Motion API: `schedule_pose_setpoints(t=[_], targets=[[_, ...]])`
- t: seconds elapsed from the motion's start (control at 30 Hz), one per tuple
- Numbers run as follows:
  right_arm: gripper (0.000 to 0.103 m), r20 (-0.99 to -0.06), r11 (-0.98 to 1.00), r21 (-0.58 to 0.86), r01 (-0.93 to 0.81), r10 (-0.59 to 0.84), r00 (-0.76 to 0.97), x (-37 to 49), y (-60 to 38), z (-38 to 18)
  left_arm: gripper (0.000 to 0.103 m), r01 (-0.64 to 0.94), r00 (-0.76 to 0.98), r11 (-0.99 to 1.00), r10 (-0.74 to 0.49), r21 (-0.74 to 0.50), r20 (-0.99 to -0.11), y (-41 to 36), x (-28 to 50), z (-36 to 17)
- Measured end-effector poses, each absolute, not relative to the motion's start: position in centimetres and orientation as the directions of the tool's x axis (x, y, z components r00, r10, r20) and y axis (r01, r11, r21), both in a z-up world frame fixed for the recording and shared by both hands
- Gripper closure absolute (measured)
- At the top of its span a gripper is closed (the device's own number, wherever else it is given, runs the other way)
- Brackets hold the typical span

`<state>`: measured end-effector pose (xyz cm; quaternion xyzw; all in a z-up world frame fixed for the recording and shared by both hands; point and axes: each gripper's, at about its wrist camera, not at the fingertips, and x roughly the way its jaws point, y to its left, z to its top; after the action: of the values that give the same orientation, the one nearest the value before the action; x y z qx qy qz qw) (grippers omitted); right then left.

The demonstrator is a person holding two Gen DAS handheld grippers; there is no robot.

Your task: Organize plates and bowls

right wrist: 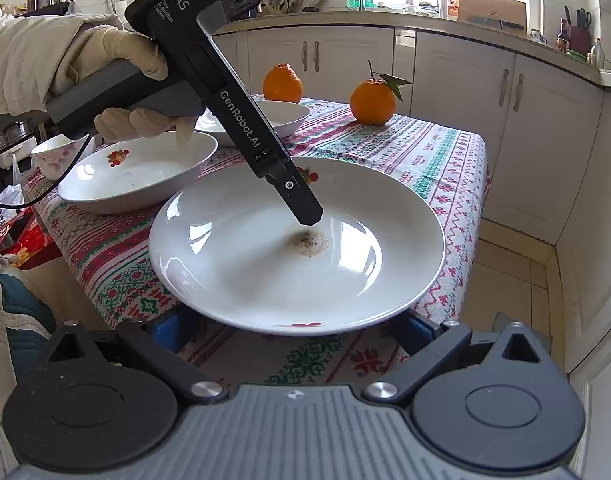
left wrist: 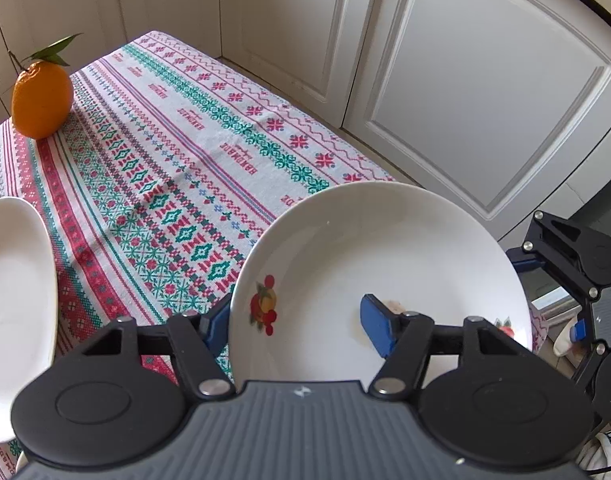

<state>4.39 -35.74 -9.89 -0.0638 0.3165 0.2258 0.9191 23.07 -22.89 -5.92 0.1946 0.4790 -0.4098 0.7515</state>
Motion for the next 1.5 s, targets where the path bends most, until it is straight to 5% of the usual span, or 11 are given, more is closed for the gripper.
schedule_pose_setpoints(t=[0.5,1.5], targets=[[0.011,-0.628,0.892,0.017,-0.452,0.361,0.689,3.8,-35.9,-9.5,0.040,0.803,0.175,0.584,-0.422,-0.119,-0.890,-23.0,23.6,-6.2],[0.011,-0.631,0.854,-0.053,-0.517,0.373,0.681,9.4,-36.9,-7.9,0.041,0.762,0.234,0.638,-0.427,-0.108,-0.873,-23.5,27.8,-4.5]])
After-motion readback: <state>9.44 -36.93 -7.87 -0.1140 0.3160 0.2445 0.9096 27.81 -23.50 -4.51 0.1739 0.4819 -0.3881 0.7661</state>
